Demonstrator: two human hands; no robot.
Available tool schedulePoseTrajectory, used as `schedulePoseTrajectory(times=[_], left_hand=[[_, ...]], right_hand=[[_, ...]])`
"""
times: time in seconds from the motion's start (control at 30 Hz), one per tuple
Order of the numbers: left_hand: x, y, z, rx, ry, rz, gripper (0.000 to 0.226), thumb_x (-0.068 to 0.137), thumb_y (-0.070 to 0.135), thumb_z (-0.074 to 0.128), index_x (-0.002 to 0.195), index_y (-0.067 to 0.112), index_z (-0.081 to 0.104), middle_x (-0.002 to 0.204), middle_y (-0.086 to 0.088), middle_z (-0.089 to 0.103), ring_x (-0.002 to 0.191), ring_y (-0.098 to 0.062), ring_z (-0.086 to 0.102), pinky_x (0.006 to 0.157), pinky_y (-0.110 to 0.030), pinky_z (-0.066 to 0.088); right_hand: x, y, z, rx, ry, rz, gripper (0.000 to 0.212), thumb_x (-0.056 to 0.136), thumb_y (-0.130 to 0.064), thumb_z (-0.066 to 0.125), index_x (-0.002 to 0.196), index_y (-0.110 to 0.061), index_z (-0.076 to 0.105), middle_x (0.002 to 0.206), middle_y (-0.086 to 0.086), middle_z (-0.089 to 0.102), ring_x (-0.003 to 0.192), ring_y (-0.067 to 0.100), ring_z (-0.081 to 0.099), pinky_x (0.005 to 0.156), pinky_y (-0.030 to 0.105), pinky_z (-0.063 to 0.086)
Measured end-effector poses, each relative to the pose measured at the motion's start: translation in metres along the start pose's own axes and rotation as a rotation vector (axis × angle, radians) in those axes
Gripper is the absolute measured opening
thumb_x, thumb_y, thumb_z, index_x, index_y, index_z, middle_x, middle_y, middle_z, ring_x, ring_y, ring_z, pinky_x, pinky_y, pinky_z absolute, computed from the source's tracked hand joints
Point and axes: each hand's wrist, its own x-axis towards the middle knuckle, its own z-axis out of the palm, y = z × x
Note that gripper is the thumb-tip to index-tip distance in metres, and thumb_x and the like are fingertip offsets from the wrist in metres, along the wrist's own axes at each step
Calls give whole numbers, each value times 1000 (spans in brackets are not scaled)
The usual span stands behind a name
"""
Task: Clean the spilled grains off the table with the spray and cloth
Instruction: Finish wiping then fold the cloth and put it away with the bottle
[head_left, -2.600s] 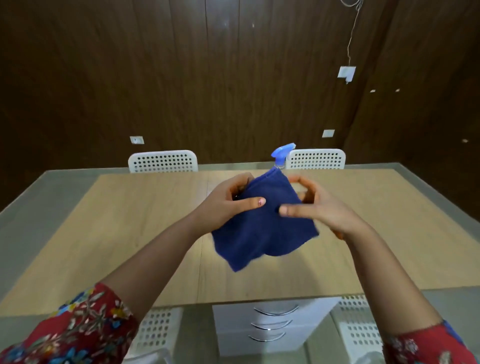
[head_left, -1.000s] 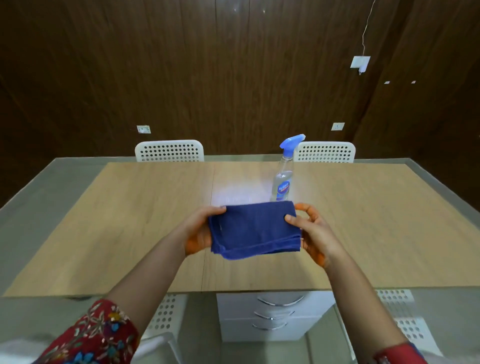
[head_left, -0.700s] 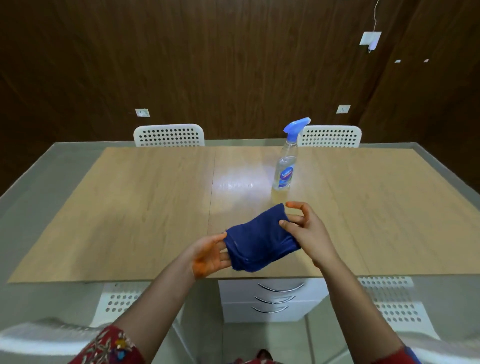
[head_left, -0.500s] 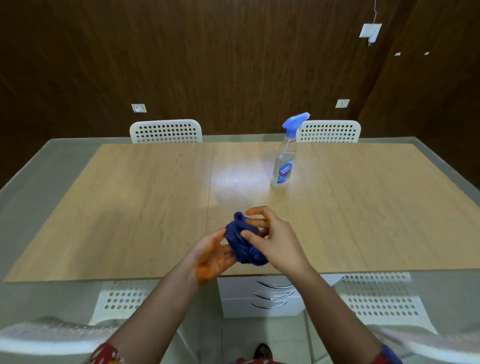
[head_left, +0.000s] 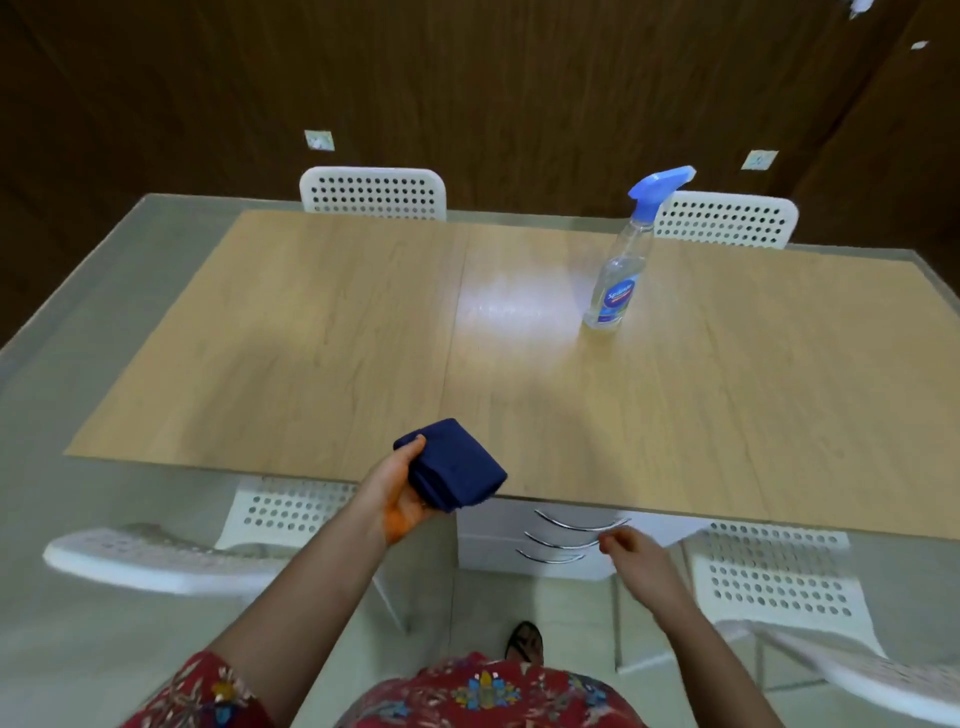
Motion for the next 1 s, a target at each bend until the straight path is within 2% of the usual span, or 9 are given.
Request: schedulePoseTrajectory(times=[0.07,0.1,0.17,0.27,0.37,0.63,0.8,0.9,1.0], left_hand=[[-3,-5,-10,-11,25,-4,33,102,31,44,128,12,50,106,-10,63,87,-26,61,63,-40,47],[-5,-6,-14,-9,34,-10,31,102,31,44,126,13,50,102,-9,63,87,-26,61,63,-40,47],[-10,-9,-20,-5,46,-26,28,102,31,45,123,13,51,99,-9,63,88,-26,61,64,-41,48],[-18,-11,-26,2,52,-40,30,101,31,47,124,13,52,102,-8,64,90,-26,62,66,-41,49],[-21,-11,-31,22,57,-26,30,100,31,49,124,13,51,103,-8,64,91,-26,62,66,-41,49],[-20,-36,-60,88,107,-30,30,100,30,51,126,16,50,111,-9,62,92,-27,60,67,-43,49],[-18,-59,-70,147,72,-74,26,100,30,49,123,17,50,103,-6,62,92,-26,60,70,-44,49],[-18,-69,-70,186,53,-88,27,101,30,49,124,17,49,107,-7,62,96,-28,60,75,-45,49],[-19,-78,-69,229,25,-117,29,100,30,49,126,16,49,108,-7,61,101,-29,58,80,-46,47]], right_hand=[[15,3,27,-183,-98,-72,37,100,-22,46,136,-15,51,140,4,54,130,22,49,103,30,38],[22,0,36,-251,-112,-123,44,100,-22,46,143,-13,43,145,4,47,134,21,44,105,30,36],[40,-8,50,-399,-123,-180,50,99,-23,45,147,-14,36,146,7,45,134,23,42,103,33,38],[56,-12,59,-550,-200,-138,52,97,-24,45,148,-17,33,145,7,45,132,25,44,101,36,41],[57,-9,64,-646,-174,-131,48,98,-26,41,145,-19,34,141,5,46,129,24,44,99,38,41],[5,7,76,-567,-190,-57,44,102,-44,29,130,-20,53,132,6,54,122,26,50,93,37,43],[-48,34,80,-442,-252,14,54,102,-53,23,110,-18,63,110,4,67,102,22,62,78,33,45],[-71,41,83,-430,-259,38,64,97,-64,19,115,-21,64,113,0,67,106,22,62,91,39,47],[-87,48,88,-420,-384,100,82,87,-78,13,126,-22,59,126,1,63,116,22,57,99,43,44]])
